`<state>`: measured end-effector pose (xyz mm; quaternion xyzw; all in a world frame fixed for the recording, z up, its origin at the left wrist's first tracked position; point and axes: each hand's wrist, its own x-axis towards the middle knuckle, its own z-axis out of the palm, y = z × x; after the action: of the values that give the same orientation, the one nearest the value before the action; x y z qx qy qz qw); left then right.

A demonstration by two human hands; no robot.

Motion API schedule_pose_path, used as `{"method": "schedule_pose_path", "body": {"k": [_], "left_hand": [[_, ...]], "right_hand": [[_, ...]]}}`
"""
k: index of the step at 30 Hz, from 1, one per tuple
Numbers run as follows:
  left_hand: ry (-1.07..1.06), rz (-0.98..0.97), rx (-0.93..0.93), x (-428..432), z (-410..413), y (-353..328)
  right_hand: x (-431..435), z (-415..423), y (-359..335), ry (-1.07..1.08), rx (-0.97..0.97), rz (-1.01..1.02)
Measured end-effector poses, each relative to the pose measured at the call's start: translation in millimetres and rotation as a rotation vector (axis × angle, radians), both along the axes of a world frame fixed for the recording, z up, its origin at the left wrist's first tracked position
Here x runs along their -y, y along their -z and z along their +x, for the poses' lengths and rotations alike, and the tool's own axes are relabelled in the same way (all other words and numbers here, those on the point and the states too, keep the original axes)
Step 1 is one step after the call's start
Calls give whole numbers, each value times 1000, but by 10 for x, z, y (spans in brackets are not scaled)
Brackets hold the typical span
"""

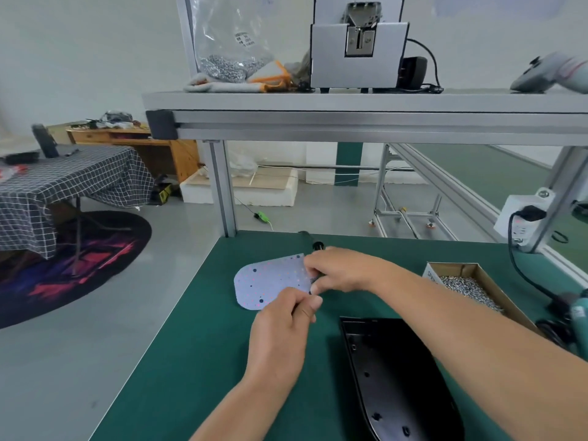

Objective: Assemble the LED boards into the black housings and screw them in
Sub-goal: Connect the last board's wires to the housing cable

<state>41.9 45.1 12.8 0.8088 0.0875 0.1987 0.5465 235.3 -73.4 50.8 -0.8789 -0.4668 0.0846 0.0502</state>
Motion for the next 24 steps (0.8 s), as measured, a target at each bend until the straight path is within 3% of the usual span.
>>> {"method": "schedule_pose_path", "body": {"k": [4, 7, 12, 14, 19, 24], "left_hand": [[70, 10, 19, 25, -33, -41], [89, 84, -10, 43, -25, -37], [83, 440, -198, 98, 13, -23], [95, 556, -213, 95, 19, -11], [133, 795, -206, 46, 32, 6], [168, 740, -188, -69, 21, 48]], "right_hand": [[487, -194, -18, 181, -65, 177], [782, -351, -104, 382, -162, 568], [1049, -652, -242, 544, -468, 1248], [1102, -784, -223, 572, -595, 1424], [1179, -1047, -34, 569, -669, 1576], [1259, -1168, 55, 509, -558, 1509]]}}
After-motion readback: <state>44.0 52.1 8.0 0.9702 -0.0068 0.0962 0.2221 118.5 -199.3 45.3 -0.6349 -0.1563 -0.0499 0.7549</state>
